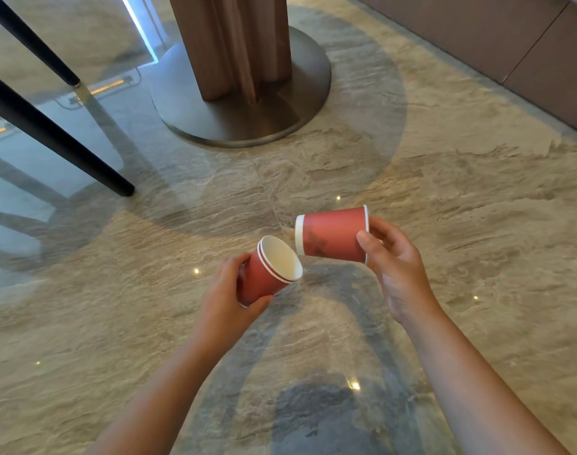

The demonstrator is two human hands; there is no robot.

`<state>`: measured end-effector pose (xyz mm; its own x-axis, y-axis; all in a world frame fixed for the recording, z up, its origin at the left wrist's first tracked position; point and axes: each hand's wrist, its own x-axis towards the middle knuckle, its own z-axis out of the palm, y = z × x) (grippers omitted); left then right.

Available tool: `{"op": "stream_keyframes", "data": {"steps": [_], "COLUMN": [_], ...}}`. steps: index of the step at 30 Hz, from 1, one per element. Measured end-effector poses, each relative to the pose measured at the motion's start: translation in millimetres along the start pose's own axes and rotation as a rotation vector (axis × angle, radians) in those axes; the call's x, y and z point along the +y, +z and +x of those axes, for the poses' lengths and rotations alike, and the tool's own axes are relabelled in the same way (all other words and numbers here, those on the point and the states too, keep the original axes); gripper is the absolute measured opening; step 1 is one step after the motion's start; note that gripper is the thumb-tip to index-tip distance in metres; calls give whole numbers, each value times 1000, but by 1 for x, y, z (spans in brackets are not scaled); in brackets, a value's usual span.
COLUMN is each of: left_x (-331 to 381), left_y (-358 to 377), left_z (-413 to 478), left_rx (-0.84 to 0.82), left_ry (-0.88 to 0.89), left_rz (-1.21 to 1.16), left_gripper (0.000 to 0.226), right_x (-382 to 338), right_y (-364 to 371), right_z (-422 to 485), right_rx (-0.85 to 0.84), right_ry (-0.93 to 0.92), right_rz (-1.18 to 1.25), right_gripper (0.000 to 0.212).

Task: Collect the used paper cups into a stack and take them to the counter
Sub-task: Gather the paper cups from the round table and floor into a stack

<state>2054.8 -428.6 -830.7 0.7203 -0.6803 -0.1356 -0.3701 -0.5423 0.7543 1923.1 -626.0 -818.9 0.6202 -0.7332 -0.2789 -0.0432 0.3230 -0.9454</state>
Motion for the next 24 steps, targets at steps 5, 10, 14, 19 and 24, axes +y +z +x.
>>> {"op": "stream_keyframes", "data": {"steps": [5, 10, 14, 19, 24], "left_x": [-3, -3, 0, 6, 16], "left_y": [-5, -9, -10, -9, -13], "left_z": [-1, -2, -3, -3, -1], "left_rx": [-18, -84, -121, -164, -194], "left_ry": [52, 76, 90, 98, 50], "left_rz": [63, 55, 38, 13, -126], "left_gripper": [67, 65, 71, 69, 67], "right_x": [7, 13, 15, 14, 9], "right_y": [5, 8, 12, 19, 25], "right_z": [-4, -10, -12, -13, -12], "right_rx": [-137, -254, -329, -437, -480], "right_ry": [-9, 26, 41, 35, 41], "right_rz": [-155, -234, -295, -350, -376], "right_gripper": [59, 68, 79, 74, 76]}}
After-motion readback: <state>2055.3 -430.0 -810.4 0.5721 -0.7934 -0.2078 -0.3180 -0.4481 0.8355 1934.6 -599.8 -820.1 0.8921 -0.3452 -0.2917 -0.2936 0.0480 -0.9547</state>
